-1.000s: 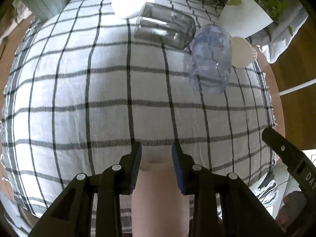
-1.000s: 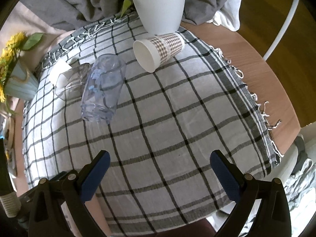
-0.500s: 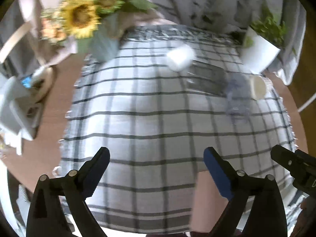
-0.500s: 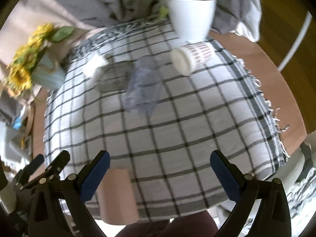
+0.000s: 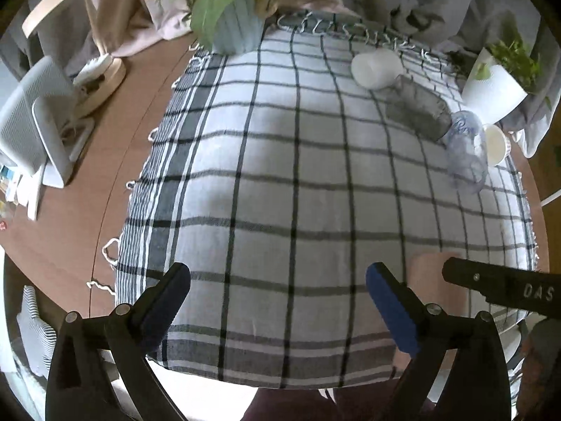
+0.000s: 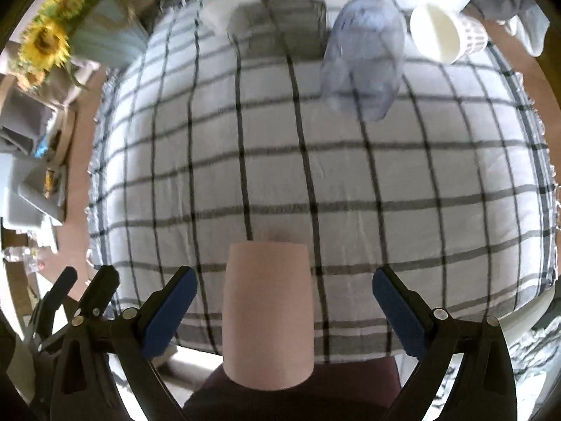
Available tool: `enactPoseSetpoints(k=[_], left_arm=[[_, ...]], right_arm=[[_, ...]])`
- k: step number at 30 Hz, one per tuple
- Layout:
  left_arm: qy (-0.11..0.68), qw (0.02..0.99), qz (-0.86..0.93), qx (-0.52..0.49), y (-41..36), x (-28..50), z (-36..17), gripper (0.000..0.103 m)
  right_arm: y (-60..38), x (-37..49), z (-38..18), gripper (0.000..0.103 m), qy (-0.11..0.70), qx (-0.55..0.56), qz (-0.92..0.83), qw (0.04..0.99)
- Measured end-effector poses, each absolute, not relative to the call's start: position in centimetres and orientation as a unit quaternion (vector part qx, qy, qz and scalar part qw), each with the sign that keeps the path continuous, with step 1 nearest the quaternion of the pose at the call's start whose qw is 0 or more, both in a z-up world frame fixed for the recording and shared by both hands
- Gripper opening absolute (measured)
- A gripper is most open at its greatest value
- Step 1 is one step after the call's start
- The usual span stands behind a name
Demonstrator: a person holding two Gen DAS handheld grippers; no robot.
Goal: Flip cup upside down
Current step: 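Grasp the pink cup with the right gripper while the left gripper releases it, then turn the pink cup rim-down with the right gripper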
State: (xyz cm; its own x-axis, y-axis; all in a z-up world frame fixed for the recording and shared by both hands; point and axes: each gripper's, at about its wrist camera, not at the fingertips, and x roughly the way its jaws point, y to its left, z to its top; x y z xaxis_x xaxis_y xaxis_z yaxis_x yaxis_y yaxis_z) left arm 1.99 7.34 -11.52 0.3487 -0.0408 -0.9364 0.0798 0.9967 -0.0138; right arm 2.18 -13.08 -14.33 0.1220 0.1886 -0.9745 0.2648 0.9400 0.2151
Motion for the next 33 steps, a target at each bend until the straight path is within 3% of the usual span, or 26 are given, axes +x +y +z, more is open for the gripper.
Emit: enactPoseSetpoints(k=[10,14,21,33], left_arm=[[0.601,0.797,-0.051,0.005,8.3,2.2,-13.9,0.102],[0.601,0.797,-0.053,0.008,8.2,2.5,-14.1,0.102],[0.589,0.806,-0.061,0.003,8.4,3.2,-13.0,0.102],[0.56,0.827,-0.045,-0.001,9.1,4.6,-11.0,0.102]], right_arm=[[-11.7,4.1,-18.3,0.085,0.709,0.173,-0.018,0.683],[-11.4,4.4,-18.8,0.066,0.717,0.174,-0.014,0.675],[-11.0,4.2,-16.9,0.065,0.7,0.176,-0.006,0.692],[-11.1,5.6,-10.4,0.063,0.596,0.129,-0.035,0.792]])
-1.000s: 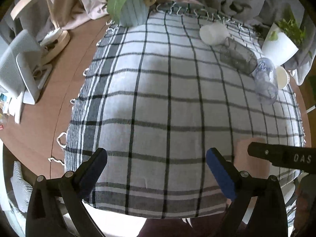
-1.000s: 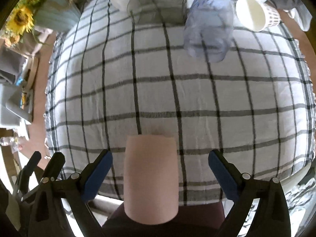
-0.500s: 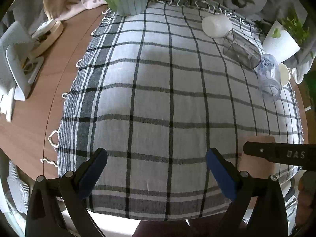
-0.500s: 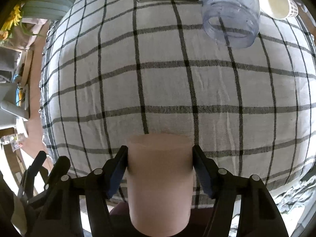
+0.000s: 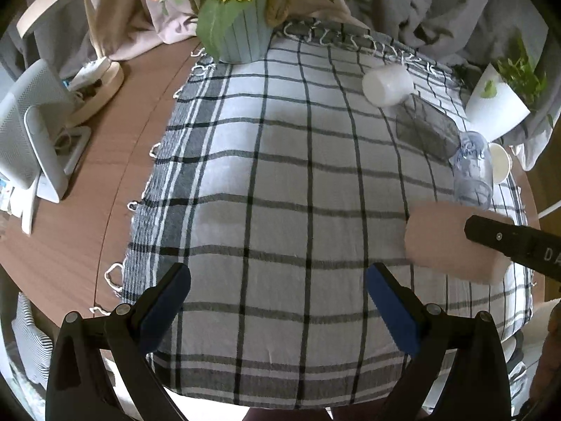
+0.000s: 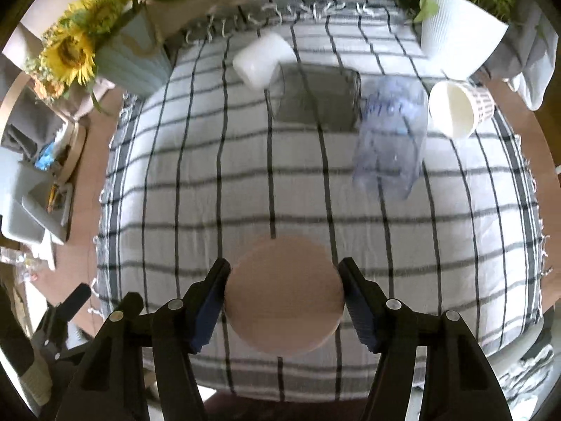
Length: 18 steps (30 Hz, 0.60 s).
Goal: Flip cup upside down
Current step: 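Turn the pink cup rim-down with the right gripper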
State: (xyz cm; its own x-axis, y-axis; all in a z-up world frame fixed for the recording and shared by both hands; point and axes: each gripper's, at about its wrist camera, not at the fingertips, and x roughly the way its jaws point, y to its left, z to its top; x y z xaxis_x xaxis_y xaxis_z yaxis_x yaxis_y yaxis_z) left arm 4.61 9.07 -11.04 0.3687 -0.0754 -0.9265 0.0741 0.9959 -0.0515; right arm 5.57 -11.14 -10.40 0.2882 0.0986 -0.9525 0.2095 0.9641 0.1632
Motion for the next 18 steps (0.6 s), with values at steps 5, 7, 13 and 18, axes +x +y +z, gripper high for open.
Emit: enactPoseSetpoints(k=[5,7,13,18], left_arm=[[0.559,0.828,-0.042,0.001,9.1,4.7,-10.9,0.102],[0.559,0.828,-0.045,0.0,9.1,4.6,-10.9,0.102],[0.558,0.828,-0.057,0.002,8.8,4.4,-10.8,0.102],[0.558,0.827,-0.063,0.0,8.6,4.5,-10.9,0.102]], right_arm=[[-11.1,5.9,-10.5,0.063,0.596,0.123,-0.037,0.793],[-11.1,5.8,-10.2,0.063,0.59,0.118,-0.04,0.798],[-10.9,5.2,-9.3,0.062,0.588,0.11,-0.035,0.801],[-10.5,5.0,-9.4,0.062,0.601,0.098,-0.033,0.793]])
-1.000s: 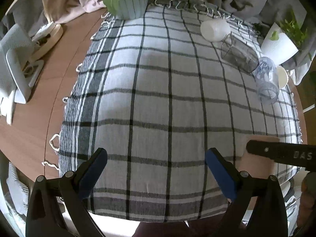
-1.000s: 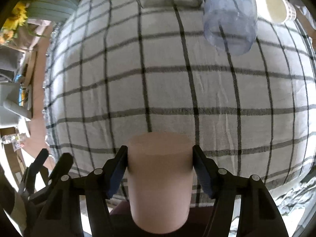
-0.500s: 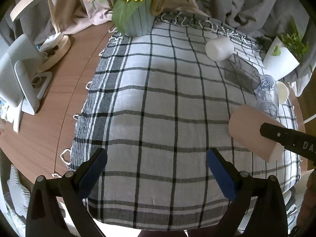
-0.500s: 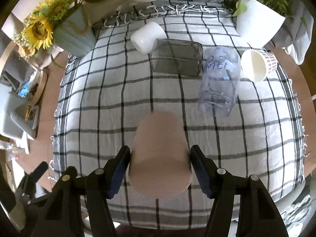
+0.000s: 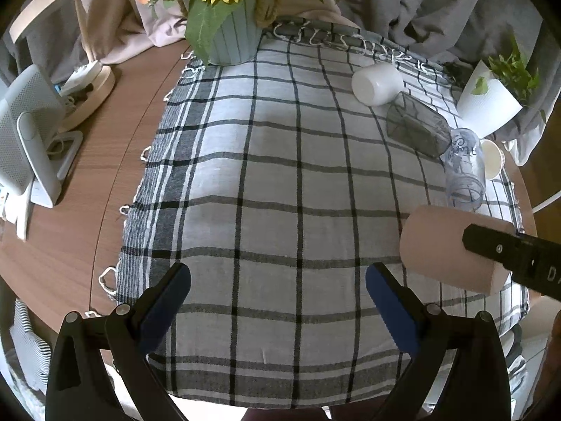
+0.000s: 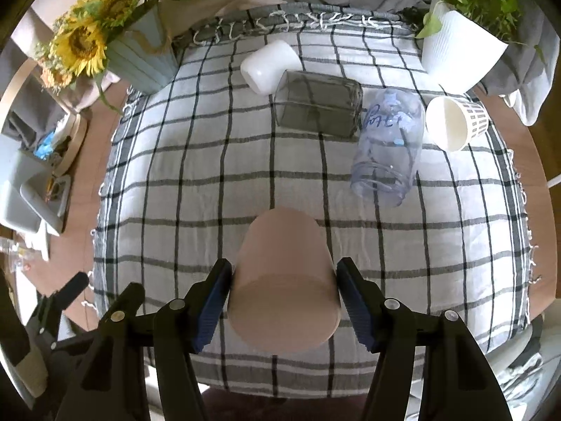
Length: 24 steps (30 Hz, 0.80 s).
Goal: Flip cup upside down
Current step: 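Turn the pink cup rim-down with the right gripper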
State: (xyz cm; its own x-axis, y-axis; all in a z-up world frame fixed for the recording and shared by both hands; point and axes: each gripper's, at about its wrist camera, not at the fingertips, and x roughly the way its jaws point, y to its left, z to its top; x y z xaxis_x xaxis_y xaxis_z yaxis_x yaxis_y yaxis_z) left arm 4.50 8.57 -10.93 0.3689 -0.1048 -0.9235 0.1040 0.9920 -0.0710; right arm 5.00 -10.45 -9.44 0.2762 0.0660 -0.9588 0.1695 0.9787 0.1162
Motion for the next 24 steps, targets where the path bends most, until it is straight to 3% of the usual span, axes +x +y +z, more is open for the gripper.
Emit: enactPoseSetpoints(k=[12,24], left_arm=[[0.564,0.825,-0.043,-0.008,9.6,4.7,-11.7,0.102],[0.569,0.822,-0.015,-0.005,11.1,5.1,-12.3,0.102]], right_arm=[[-8.9,5.5,-10.6,0.063,0.636,0.066,-0.018,0.769],[-7.4,7.2,-11.5,0.062,0.618,0.041,-0.032,0.784]])
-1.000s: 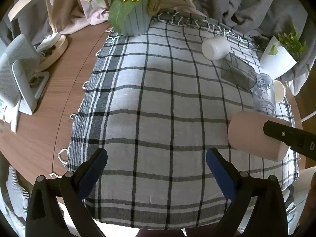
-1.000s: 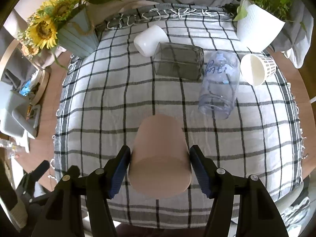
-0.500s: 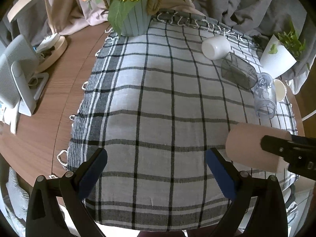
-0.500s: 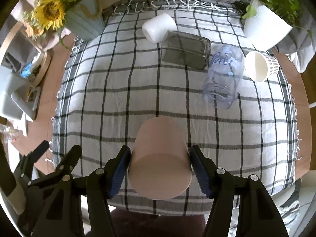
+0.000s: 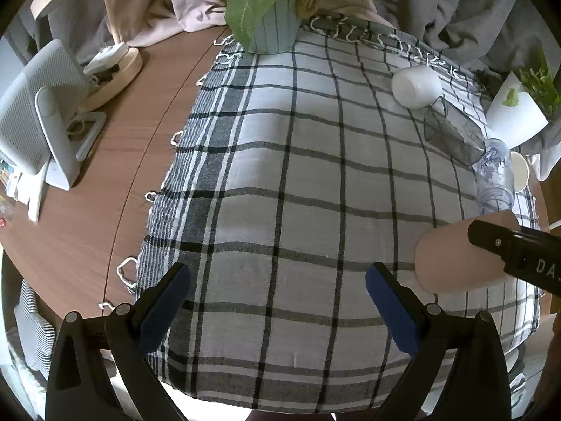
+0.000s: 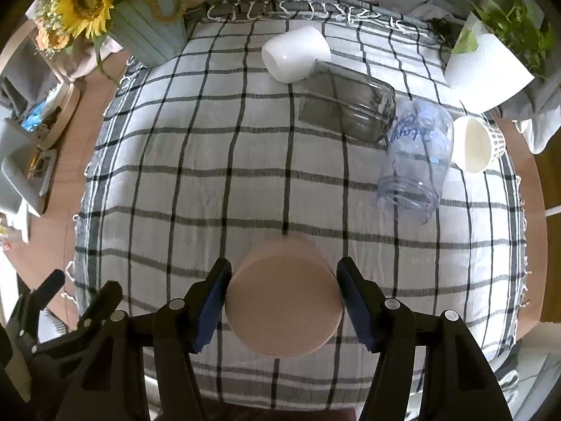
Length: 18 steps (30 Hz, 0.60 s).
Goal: Flip cup upside down
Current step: 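Turn the pink cup rim-down with the right gripper, then lower the pink cup onto the cloth and open the right gripper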
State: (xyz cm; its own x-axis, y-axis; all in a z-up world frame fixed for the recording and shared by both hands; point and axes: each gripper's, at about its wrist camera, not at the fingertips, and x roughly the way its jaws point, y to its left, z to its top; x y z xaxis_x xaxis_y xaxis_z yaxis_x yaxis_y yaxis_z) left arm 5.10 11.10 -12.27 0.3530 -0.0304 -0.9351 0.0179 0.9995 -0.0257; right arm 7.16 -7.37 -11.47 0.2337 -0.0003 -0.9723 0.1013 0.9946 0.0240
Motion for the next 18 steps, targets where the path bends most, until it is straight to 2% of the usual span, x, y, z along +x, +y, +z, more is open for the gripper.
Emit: enactPoseSetpoints(k=[7,11,16,18], left_arm=[[0.563,0.826,-0.005,0.005,11.0,5.3,-11.8,0.102],[0.556,0.831,-0.009,0.018,10.3,5.2,-11.1,0.102],[0.543,0.839,-0.02,0.025,9.4,4.6,-9.4,0.102],[0.534,0.844,-0.025,0.029,8.9,4.3,-8.6,0.102]], right_arm=[[-7.6,7.3,-11.5,0.063,0.614,0.057,-0.033,0.787],[-7.8,6.7,-10.9,0.077,0.602,0.06,-0.037,0.795],[-8.1,4.6,-8.5,0.08,0.57,0.062,-0.049,0.818],[-8.5,3.4,-6.9,0.085,0.548,0.064,-0.061,0.832]])
